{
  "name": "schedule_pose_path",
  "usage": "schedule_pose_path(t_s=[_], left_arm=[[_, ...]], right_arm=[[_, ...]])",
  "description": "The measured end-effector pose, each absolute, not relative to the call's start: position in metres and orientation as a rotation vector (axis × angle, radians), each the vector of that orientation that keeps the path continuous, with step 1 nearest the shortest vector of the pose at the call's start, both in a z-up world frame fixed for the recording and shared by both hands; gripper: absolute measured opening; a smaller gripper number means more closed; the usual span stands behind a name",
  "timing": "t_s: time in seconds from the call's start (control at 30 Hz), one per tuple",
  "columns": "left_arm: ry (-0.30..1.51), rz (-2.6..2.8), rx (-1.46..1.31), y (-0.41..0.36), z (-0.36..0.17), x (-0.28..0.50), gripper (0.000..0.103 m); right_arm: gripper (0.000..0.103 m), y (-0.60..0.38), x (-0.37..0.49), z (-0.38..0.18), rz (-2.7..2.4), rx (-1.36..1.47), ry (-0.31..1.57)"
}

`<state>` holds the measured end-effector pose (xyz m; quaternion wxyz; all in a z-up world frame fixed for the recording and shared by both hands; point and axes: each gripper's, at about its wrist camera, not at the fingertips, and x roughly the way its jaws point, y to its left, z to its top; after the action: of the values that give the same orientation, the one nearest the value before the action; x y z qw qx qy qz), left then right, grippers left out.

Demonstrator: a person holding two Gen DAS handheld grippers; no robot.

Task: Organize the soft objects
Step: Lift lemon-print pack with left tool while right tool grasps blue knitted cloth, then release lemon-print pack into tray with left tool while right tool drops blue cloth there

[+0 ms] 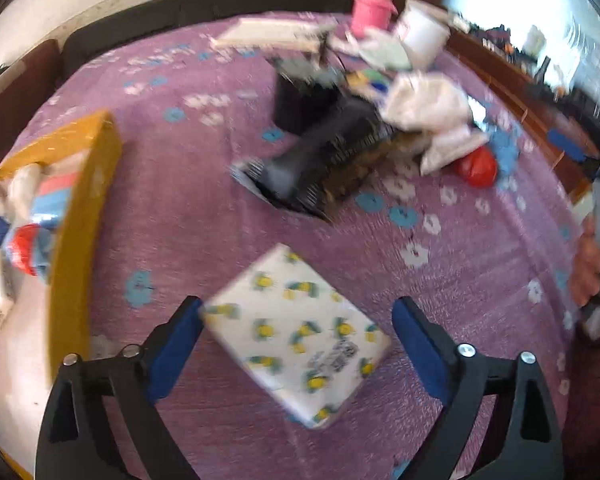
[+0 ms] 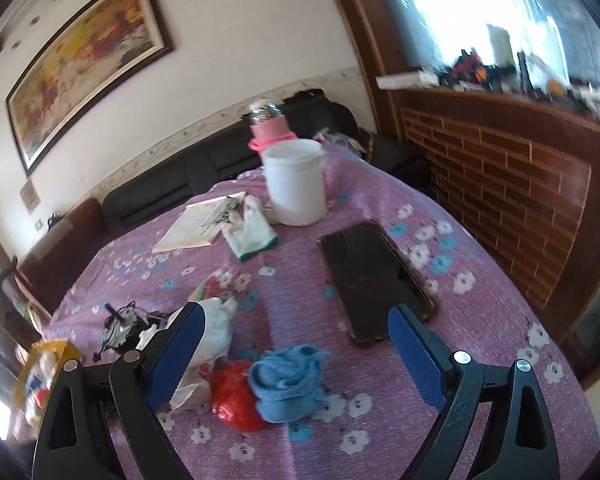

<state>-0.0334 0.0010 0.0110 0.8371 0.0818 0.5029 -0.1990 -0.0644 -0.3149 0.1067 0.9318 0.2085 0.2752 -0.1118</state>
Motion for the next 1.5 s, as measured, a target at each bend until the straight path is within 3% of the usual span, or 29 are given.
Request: schedule_pose_path(t_s=[0.07,0.13,0.17,0.2,0.43,0.5,0.53,0.57,1.1,1.5], left_arm=[[1.018,-0.408,0.259,-0.017,0.005,-0.038,0.100],[1.016,-0.432,0.245,-0.020,0.006,-0.038,0.096],[1.002,-0.426,0.233,-0.018,0.009,-0.038,0.076],[0.992,-0.440,0.223,-0.015,0.012,-0.039,0.064],[1.004,-0.469,0.063,0.026,0.025,-0.047,0.062],[0.987,-0.465,0.040,0.034,0.032,-0.052,0.062],[0.976,-0.464,0.030,0.037,0.035,-0.055,0.062],[0.965,-0.466,0.015,0.042,0.039,-0.059,0.062],[0.855,-0.298,-0.284,0.205,0.081,-0.086,0.062],[0.957,-0.096,-0.299,0.272,0.041,-0.036,0.063]], right_arm=[[0.095,-0.328,-0.061,0.100,-0.247,0.476,0.606],[0.095,-0.331,-0.052,0.093,-0.247,0.465,0.678],[0.095,-0.329,-0.046,0.090,-0.245,0.439,0.715],[0.095,-0.327,-0.044,0.088,-0.243,0.421,0.737],[0.086,-0.313,-0.024,0.064,-0.200,0.371,0.885],[0.070,-0.311,-0.021,0.056,-0.185,0.374,0.912],[0.052,-0.309,-0.019,0.052,-0.168,0.383,0.921],[0.044,-0.309,-0.020,0.050,-0.134,0.415,0.929],[0.043,-0.202,-0.074,0.157,0.109,0.279,0.723],[0.043,-0.012,-0.042,0.151,0.458,0.094,0.833]])
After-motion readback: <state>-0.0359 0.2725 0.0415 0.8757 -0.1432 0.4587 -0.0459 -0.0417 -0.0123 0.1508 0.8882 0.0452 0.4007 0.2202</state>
